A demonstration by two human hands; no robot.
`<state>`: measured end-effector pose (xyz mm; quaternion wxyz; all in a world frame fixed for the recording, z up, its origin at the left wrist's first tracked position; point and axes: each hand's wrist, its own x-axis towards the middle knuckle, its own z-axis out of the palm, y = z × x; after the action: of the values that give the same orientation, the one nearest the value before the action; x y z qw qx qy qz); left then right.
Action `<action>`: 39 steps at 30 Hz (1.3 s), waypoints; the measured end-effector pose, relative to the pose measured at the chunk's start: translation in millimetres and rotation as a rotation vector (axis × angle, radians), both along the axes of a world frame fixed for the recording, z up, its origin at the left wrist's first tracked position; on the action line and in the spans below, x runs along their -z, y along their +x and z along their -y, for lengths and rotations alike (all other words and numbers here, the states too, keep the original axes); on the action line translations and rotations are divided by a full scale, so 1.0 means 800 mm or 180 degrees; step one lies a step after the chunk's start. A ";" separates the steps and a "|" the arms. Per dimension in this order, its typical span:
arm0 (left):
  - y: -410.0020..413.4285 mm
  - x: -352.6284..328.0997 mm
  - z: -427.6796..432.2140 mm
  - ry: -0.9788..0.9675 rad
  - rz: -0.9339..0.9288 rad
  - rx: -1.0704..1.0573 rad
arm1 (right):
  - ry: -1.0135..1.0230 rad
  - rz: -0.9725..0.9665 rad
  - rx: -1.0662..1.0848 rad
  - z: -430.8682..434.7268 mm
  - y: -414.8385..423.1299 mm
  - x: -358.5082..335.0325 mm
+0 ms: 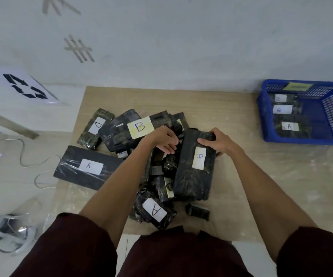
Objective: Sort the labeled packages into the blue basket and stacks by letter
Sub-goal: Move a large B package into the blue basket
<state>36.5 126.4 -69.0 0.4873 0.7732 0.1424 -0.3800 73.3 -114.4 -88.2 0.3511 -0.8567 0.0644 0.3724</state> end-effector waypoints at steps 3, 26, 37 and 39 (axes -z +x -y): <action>0.002 0.006 0.014 0.0083 0.0220 0.0077 | 0.0060 0.0085 0.0551 0.003 -0.007 0.003; 0.053 -0.008 0.083 0.0007 -0.0084 0.0056 | 0.0907 -0.1162 0.1408 0.035 -0.120 0.026; 0.049 -0.004 0.107 0.0762 -0.0091 0.0657 | 0.1300 -0.1047 0.1798 0.065 -0.121 0.044; 0.050 -0.007 0.106 0.0727 -0.0135 0.0628 | 0.1165 -0.0976 0.1798 0.072 -0.119 0.042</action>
<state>76.8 41.6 -63.4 0.3534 0.8256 0.1182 -0.4236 -22.1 -172.3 -122.1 0.5738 -0.6624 0.2825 0.3901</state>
